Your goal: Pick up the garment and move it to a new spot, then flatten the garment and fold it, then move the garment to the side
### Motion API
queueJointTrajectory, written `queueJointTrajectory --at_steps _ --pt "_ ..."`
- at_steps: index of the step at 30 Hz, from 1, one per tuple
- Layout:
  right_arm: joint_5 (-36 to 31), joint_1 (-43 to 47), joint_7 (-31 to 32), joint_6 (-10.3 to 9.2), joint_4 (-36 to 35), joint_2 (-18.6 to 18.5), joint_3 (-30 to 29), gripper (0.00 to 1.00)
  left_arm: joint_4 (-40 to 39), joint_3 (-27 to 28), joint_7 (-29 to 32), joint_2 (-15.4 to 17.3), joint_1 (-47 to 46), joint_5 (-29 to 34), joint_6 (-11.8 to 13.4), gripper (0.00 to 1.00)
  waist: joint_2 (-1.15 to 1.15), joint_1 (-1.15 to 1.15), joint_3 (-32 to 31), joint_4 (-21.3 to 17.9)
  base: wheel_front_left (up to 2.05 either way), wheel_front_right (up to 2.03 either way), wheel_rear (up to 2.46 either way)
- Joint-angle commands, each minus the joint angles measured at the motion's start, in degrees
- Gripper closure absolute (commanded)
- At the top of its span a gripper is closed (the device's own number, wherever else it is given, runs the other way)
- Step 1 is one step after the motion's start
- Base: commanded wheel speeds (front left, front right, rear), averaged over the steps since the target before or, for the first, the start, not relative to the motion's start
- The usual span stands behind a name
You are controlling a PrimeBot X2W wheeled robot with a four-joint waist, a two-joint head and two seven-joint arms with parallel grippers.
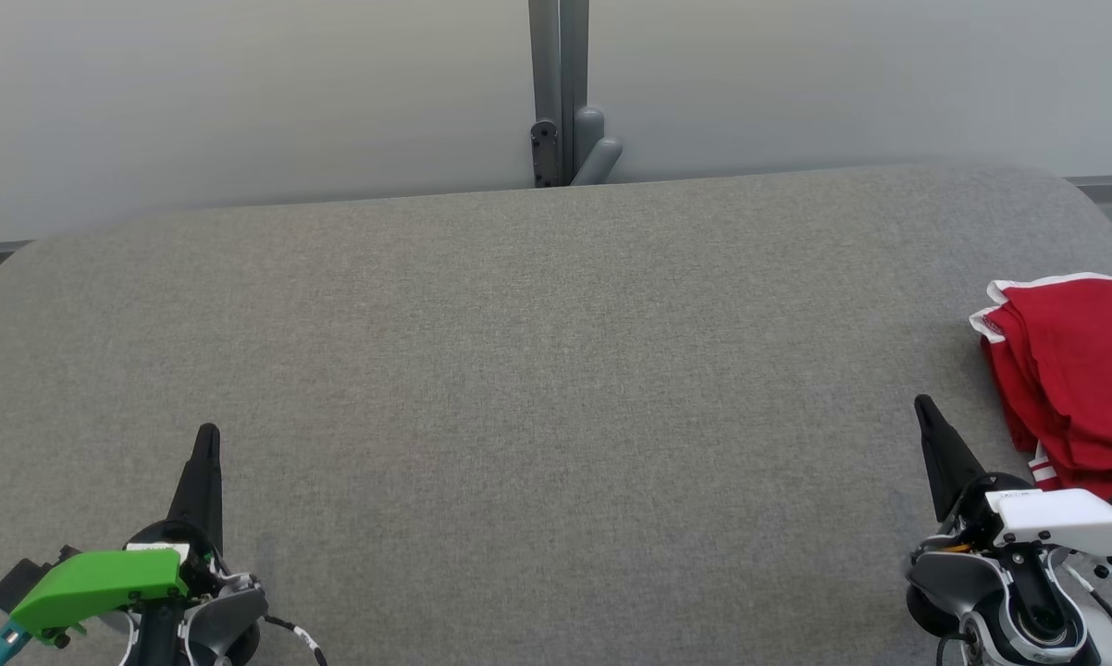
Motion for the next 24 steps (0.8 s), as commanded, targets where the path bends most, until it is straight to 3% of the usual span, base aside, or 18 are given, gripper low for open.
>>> queueJointTrajectory --at_steps 1,24 --pt "0.32 -0.49 0.10 0.02 -0.20 -0.29 0.07 1.00 -0.16 0.11 0.28 0.04 -0.97 0.44 0.00 1.00 0.00 0.00 0.00 0.00 0.00 0.00 0.00" --pt "0.32 -0.50 0.10 0.02 -0.20 -0.29 0.08 1.00 -0.16 0.14 0.33 0.02 -0.98 0.50 0.00 1.00 0.00 0.00 0.00 0.00 0.00 0.00 0.00"
